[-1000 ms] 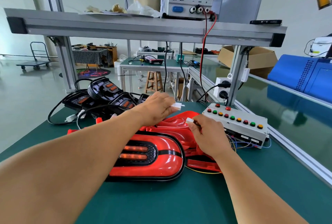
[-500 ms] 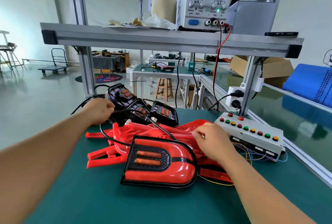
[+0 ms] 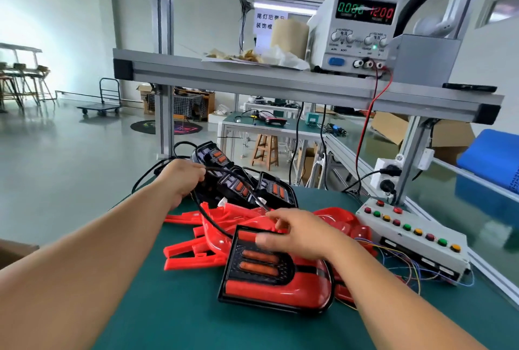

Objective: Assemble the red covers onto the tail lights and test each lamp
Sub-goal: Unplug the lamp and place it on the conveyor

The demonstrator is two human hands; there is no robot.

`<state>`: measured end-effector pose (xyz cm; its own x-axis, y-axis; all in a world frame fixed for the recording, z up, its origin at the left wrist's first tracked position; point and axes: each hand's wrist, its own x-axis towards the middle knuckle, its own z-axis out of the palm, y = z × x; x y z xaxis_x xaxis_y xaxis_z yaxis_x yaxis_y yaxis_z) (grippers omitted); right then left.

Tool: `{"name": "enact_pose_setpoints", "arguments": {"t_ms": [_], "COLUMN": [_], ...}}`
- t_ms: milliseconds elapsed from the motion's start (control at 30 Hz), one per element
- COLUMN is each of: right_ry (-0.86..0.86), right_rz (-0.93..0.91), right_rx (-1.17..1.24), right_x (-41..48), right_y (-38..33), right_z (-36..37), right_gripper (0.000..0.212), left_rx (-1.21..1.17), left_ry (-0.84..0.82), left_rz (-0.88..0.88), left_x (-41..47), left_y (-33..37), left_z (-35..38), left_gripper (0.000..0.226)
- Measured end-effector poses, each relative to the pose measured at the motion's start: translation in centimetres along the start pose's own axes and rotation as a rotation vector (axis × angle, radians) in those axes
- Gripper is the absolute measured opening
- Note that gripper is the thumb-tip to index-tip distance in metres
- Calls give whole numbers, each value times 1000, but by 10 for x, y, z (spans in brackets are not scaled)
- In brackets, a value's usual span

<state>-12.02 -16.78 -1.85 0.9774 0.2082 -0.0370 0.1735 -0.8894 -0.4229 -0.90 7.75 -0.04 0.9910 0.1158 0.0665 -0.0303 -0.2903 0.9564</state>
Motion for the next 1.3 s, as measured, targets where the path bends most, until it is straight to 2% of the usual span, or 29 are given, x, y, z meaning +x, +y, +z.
{"name": "enact_pose_setpoints", "arguments": {"t_ms": [67,133,267,433,567,633,700,767,833,933,1000,1033,1067,1167,1233,1300], "right_ry": [-153,-211,-158,-26,146,286,422,526,542,563,510,484,472,431,453,576], "right_rz": [-22,-43,-80,-69,-1,22,27,22,52,188,292,312,298,195,127,115], "right_rx": [-94,-231,-365,-345,-131,74,336,560,717,693,608,582,586,764,877,829], "right_x": [-14,-27,-43,-48,-48,-46,-42,-36,-31,-27,-28,-28,-28,-33,-38,-41], "right_y": [-3,-5,-7,-9,-9,-15,-25,-39,-55,-77,-86,-89,-91,-88,-79,-62], "right_z": [7,15,28,33,29,22,16,10,9,12,12,11,10,6,1,-5], "right_gripper": [128,137,135,130,135,140,129,109,113,123,131,130,126,115,95,66], "left_rx": [-83,-176,-261,-428,-677,-786,-844,-846,-844,-778,-694,-666,-662,-797,-922,-1012], "left_ry": [-33,-66,-34,29,136,171,140,70,-52,-310,-372,-363,-322,-194,-198,-232], "left_rz": [-11,-23,-29,-26,-38,-56,-70,-56,13,203,245,254,261,173,64,-13], "left_x": [0,-1,-2,-15,-44,-65,-90,-119,-145,-167,-174,-176,-176,-171,-162,-154], "left_y": [5,8,5,-2,-10,-16,-22,-26,-26,-22,-17,-14,-12,-5,1,8], "left_z": [0,2,3,-2,0,6,19,36,50,62,64,64,65,61,56,47], "left_gripper": [21,22,24,35,36,39,38,37,37,30,61,74,77,51,38,47]}}
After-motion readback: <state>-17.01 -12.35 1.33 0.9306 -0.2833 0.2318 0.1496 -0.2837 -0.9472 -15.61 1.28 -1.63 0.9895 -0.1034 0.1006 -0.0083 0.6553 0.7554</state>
